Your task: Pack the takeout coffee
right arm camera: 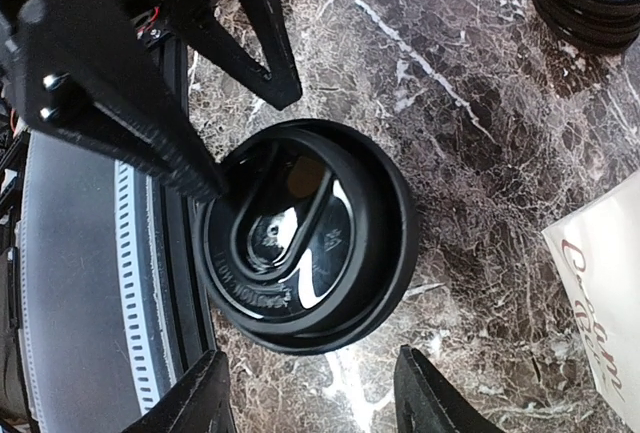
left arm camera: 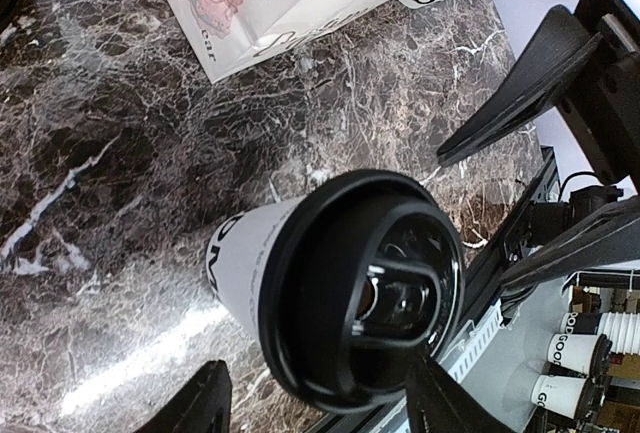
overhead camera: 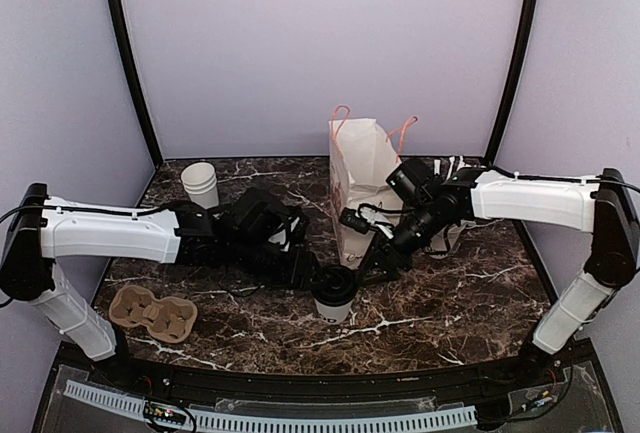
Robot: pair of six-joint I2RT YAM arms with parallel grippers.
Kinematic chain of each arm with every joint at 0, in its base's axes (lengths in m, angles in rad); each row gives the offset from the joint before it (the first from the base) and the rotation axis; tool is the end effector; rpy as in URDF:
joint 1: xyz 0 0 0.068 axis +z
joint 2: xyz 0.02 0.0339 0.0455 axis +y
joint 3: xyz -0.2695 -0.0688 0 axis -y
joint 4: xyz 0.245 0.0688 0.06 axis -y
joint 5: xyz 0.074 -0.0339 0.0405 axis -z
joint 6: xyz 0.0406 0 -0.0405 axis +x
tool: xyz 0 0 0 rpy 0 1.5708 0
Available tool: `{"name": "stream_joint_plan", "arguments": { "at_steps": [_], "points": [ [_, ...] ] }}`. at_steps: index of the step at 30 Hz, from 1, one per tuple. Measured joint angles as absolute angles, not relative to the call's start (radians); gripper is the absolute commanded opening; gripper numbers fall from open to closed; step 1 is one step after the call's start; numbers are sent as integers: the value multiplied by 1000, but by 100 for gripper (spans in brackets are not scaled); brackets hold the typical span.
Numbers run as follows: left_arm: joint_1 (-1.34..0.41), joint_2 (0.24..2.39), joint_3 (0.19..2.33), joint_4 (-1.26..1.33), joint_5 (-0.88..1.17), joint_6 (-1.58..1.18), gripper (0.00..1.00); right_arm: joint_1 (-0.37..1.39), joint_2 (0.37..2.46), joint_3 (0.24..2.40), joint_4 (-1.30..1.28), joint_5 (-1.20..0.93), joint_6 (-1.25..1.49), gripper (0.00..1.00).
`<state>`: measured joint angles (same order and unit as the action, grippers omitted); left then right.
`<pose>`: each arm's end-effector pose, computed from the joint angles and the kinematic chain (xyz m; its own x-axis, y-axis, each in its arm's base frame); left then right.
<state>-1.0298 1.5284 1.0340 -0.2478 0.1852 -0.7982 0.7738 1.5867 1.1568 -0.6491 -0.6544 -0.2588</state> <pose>0.1670 -0.2924 0.2423 -0.8964 0.1252 -0.4253 0.3876 0.6870 -0.6146 0.2132 0.2428 0.2418 -0.4150 -0.6893 -0.5938 -0.8961 0.1968 0.3978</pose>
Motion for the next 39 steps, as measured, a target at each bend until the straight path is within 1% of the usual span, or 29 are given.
{"name": "stream_joint_plan", "arguments": {
  "at_steps": [3, 9, 18, 31, 33, 37, 39],
  "points": [
    [-1029, 1557, 1049, -233, 185, -798, 60, 774, 1613, 1162, -644, -653, -254, 59],
    [-1010, 1608, 1081, -211, 204, -781, 51, 783, 1618, 1160, -643, -658, -258, 59],
    [-973, 1645, 1115, -227, 330, -658, 47, 809, 1611, 1152, -675, -645, -298, 58],
    [-963, 1718, 1193, -241, 466, -410, 47, 809, 1532, 1077, -749, -650, -305, 54],
    [-963, 1732, 1210, -248, 480, -386, 48, 801, 1526, 1073, -757, -651, -302, 53],
    [-962, 1739, 1224, -264, 483, -359, 56, 785, 1526, 1065, -748, -654, -292, 51],
    [-963, 1739, 1224, -272, 476, -353, 59, 778, 1526, 1063, -740, -655, -287, 51]
  ]
}}
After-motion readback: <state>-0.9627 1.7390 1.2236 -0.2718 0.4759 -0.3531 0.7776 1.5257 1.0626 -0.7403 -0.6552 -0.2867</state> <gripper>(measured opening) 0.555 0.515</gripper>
